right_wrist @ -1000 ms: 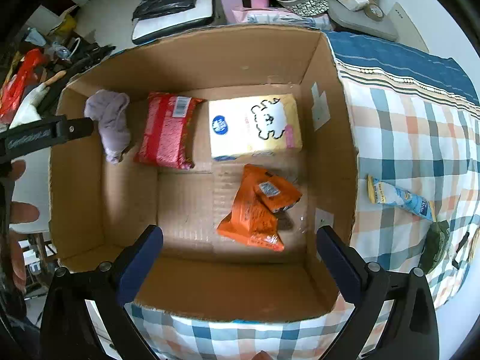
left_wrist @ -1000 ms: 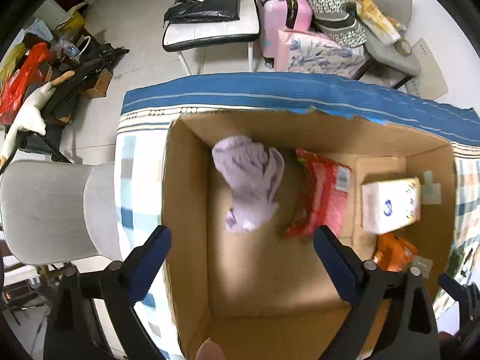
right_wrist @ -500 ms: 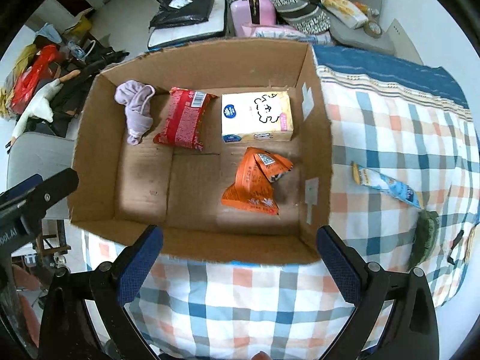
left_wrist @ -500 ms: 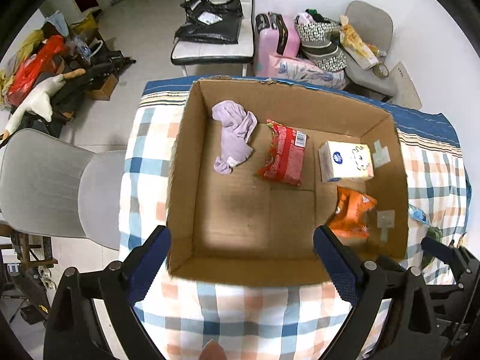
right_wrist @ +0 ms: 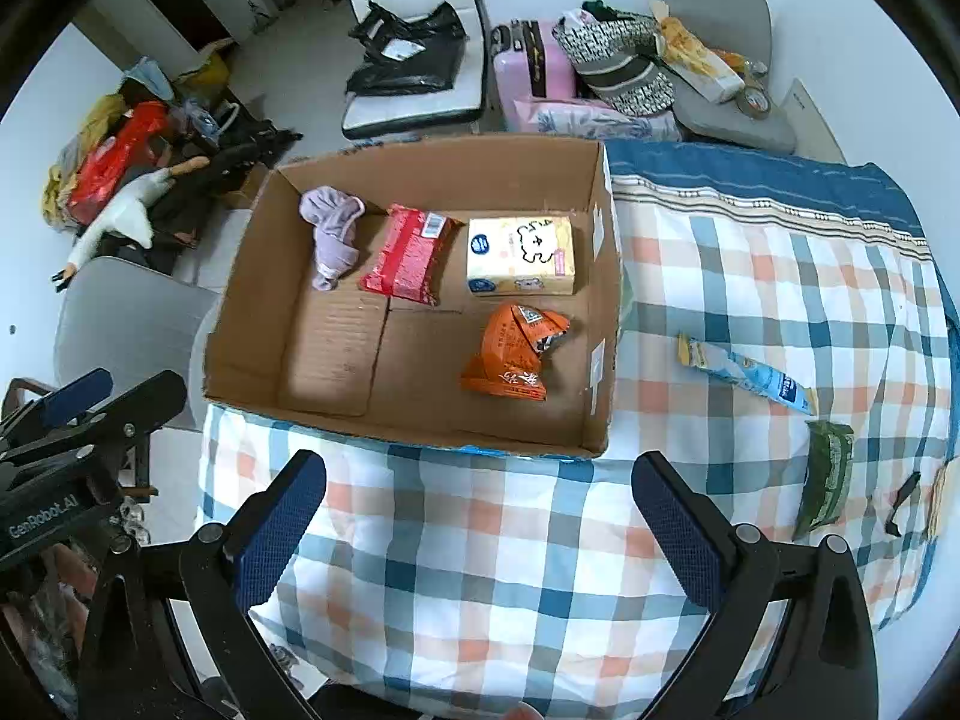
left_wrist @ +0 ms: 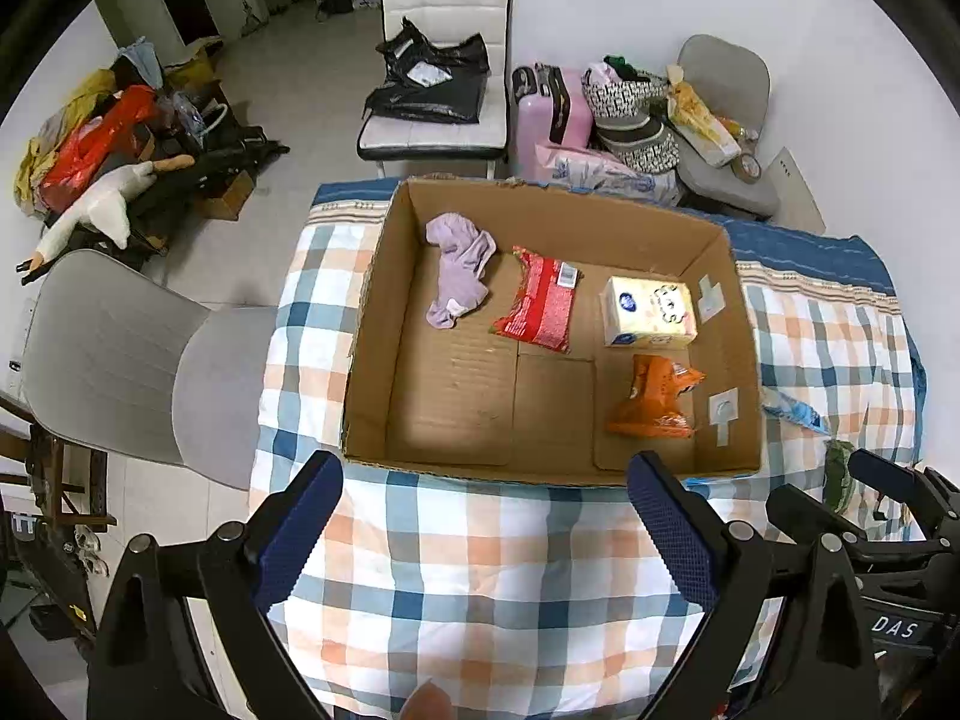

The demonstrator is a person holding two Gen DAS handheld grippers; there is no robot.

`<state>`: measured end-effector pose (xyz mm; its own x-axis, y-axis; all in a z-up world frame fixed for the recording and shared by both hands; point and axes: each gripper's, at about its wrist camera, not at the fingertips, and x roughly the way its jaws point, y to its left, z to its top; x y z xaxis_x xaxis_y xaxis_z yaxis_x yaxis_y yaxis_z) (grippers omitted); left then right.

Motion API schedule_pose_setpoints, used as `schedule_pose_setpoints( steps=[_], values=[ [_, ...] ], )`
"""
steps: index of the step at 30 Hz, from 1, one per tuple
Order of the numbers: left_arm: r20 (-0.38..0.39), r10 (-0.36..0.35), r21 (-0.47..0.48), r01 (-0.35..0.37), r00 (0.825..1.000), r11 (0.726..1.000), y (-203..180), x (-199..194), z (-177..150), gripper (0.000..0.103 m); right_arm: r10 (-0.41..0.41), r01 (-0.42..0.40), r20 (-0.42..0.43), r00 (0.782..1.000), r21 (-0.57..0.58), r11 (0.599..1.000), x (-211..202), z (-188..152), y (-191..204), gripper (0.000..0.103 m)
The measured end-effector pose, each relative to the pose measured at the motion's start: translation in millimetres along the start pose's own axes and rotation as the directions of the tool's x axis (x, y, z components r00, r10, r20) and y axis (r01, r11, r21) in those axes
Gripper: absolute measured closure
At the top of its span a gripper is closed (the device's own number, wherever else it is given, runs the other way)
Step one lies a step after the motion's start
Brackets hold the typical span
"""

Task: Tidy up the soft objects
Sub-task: 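Grasp the blue-and-white tube with the left tool while the right tool grasps the green snack bag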

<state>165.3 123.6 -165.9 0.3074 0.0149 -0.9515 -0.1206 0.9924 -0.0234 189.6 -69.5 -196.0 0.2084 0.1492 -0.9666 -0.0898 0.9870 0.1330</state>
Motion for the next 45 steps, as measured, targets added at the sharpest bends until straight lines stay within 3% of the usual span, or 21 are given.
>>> schedule_pose_setpoints(
  steps=[5, 9, 14, 18, 20, 22, 26, 29, 33, 36, 39, 45],
  values=[
    [0.037, -0.017, 0.015, 0.016, 0.999, 1.0, -33.3, -21.5, -0.6, 0.006, 0.05, -0.052, 0.042, 0.998, 0.054, 0.997, -21.8, -6.0, -32.9, 0.0],
    [0.029, -0.058, 0.09, 0.056, 0.998, 0.994, -92.3, -23.8, 3.0, 0.006, 0.03, -0.039, 0.061, 0.998, 0.153, 0.987, -34.7, -18.3, -92.9, 0.0],
    [-0.069, -0.122, 0.18, 0.133, 0.99, 0.975, -188.1, 12.2, 7.5, 0.006, -0.039, 0.029, 0.023, 0.999, 0.341, 0.939, -32.5, -45.1, -208.9, 0.0],
    [-0.181, -0.126, 0.263, 0.172, 0.975, 0.949, -261.2, 61.6, 5.8, 0.006, -0.087, 0.102, -0.052, 0.995, 0.437, 0.894, -10.3, -64.9, -291.1, 0.0],
    [-0.278, -0.144, 0.244, 0.215, 0.95, 0.946, -289.6, 94.3, 6.6, 0.006, -0.096, 0.132, -0.101, 0.99, 0.465, 0.876, 6.3, -73.0, -328.0, 0.0],
    [-0.383, -0.164, 0.185, 0.249, 0.909, 0.951, -312.2, 131.8, 8.7, 0.006, -0.081, 0.139, -0.136, 0.987, 0.498, 0.856, 23.3, -81.4, -360.3, 0.0],
    [-0.509, -0.235, 0.026, 0.288, 0.828, 0.957, -341.1, 194.2, 13.4, 0.006, -0.029, 0.124, -0.176, 0.984, 0.553, 0.824, 53.9, -89.3, -395.5, 0.0],
    [-0.542, -0.262, -0.076, 0.264, 0.799, 0.962, -350.5, 229.6, 18.0, 0.006, 0.001, 0.102, -0.174, 0.985, 0.577, 0.81, 71.0, -89.1, -405.4, 0.0],
    [-0.553, -0.26, -0.152, 0.211, 0.791, 0.966, -355.6, 261.2, 26.3, 0.006, 0.026, 0.082, -0.175, 0.984, 0.583, 0.808, 87.8, -82.2, -411.1, 0.0],
    [-0.568, -0.232, -0.158, 0.172, 0.79, 0.972, -361.2, 278.1, 28.9, 0.006, 0.035, 0.085, -0.198, 0.979, 0.566, 0.82, 105.7, -76.7, -414.4, 0.0],
    [-0.585, -0.181, -0.123, 0.135, 0.79, 0.983, -368.2, 288.8, 27.5, 0.027, 0.053, 0.082, -0.223, 0.973, 0.554, 0.829, 122.1, -73.0, -416.4, 0.0],
    [-0.574, -0.149, -0.061, 0.139, 0.805, 0.988, -379.4, 287.9, 21.4, 0.052, 0.091, 0.062, -0.254, 0.963, 0.536, 0.842, 141.7, -72.6, -413.1, 0.0]
  ],
)
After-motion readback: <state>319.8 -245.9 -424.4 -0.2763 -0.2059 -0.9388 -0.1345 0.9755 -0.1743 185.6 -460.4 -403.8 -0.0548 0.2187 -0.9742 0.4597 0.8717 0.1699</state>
